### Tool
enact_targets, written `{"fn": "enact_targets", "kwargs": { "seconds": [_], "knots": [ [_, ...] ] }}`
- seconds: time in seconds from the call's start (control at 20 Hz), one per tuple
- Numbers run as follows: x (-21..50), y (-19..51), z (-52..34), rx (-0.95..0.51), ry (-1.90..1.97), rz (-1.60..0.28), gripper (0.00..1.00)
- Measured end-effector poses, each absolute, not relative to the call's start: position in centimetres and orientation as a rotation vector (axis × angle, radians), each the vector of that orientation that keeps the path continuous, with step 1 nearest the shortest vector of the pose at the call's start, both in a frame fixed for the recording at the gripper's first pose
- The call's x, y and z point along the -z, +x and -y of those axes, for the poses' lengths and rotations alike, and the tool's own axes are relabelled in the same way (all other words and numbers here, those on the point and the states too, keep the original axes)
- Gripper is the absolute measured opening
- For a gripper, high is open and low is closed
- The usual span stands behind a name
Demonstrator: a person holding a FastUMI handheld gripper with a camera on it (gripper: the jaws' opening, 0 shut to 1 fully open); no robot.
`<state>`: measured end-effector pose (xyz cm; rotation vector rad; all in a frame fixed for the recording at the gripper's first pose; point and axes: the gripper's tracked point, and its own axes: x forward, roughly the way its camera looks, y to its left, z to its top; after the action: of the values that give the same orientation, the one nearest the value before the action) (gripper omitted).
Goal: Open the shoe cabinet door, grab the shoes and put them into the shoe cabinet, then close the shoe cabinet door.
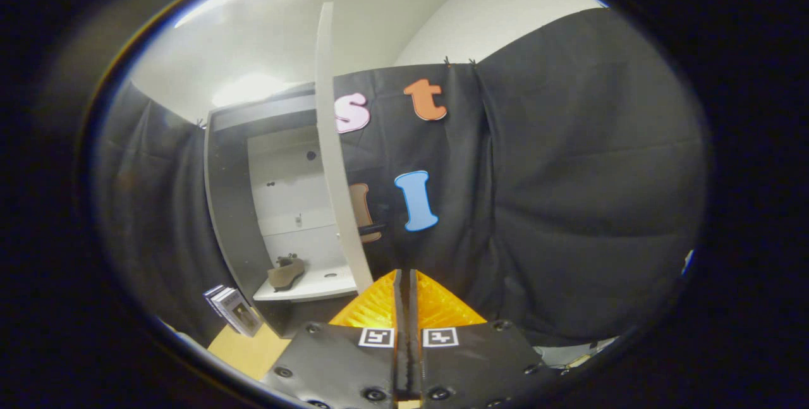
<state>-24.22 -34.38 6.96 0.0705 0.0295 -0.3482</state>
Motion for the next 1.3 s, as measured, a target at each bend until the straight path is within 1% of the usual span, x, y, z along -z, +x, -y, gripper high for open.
{"fn": "enact_targets", "kwargs": {
  "seconds": [0.35,0.65,0.95,1.3],
  "knots": [
    [-7.4,-23.9,29.7,0.309,0.046,-0.002,0.02],
    [-6.3,-21.0,24.1,0.261,0.038,-0.01,0.02],
    [-2.5,-16.5,18.6,0.222,0.038,-0.087,0.02],
    [4.1,-11.3,12.7,0.156,0.036,-0.229,0.03]
  ]
}}
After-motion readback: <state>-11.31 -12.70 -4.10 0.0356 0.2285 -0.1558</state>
